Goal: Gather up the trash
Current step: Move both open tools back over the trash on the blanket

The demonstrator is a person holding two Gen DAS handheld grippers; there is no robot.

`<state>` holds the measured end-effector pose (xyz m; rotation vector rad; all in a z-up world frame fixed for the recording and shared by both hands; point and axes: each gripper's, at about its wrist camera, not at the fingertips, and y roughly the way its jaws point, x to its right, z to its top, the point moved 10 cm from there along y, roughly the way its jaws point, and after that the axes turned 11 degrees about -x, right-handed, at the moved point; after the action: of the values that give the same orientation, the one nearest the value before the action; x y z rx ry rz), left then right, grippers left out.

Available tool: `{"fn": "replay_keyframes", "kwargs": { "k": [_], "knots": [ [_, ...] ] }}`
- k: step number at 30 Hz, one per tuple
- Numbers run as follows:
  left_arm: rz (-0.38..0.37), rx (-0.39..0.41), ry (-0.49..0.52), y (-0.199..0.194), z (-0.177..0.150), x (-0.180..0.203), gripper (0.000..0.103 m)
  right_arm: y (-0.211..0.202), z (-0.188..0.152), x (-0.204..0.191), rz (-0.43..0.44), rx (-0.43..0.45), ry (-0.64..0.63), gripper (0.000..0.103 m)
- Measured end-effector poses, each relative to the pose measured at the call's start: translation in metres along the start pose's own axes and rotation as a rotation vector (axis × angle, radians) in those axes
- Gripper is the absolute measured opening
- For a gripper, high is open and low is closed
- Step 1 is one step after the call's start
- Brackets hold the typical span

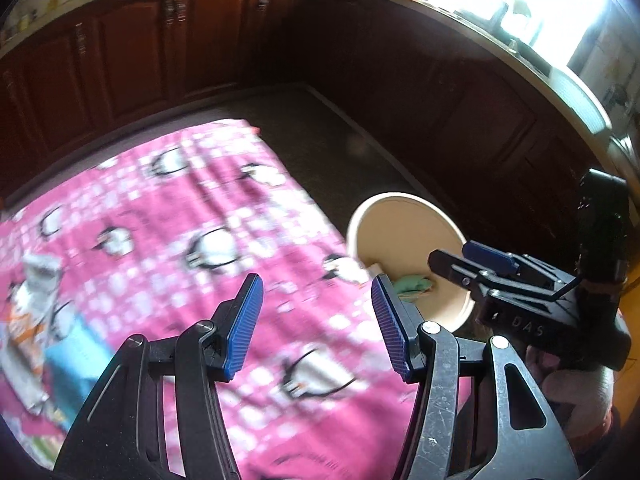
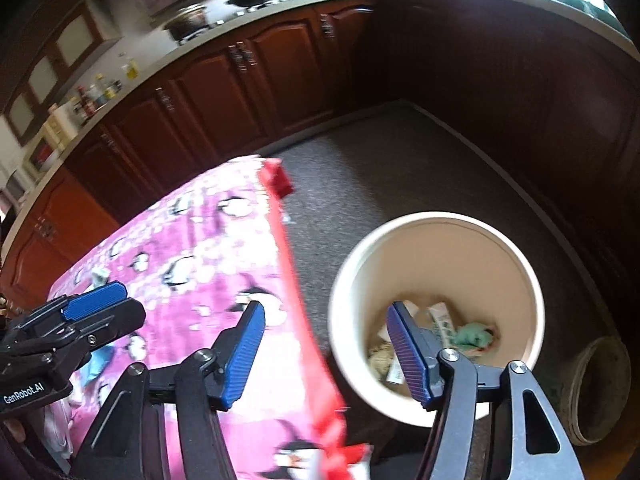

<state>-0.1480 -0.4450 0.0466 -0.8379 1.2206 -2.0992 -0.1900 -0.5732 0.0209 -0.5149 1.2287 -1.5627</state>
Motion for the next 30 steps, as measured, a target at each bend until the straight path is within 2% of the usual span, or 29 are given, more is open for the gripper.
{"fn": "replay_keyframes", "kwargs": {
  "k": [9, 20, 26, 30],
  "knots": [
    [0.089, 0.018, -0.137, -0.053, -0.044, -0.097, 0.055, 0.016, -0.001, -0.100, 0.118, -0.037, -0.134, 0.062],
    [0.222, 0.012, -0.385, -0.116, -0.141, -0.247, 0.055, 0.041, -0.019, -0.211, 0.205, -0.103, -0.316, 0.062],
    [0.272, -0.002, -0.522, -0.131, -0.193, -0.308, 0.055, 0.039, -0.048, -0.278, 0.339, -0.183, -0.404, 0.062],
    [0.270, -0.020, -0.581, -0.125, -0.213, -0.333, 0.055, 0.040, -0.085, -0.338, 0.433, -0.268, -0.507, 0.062]
  ]
}}
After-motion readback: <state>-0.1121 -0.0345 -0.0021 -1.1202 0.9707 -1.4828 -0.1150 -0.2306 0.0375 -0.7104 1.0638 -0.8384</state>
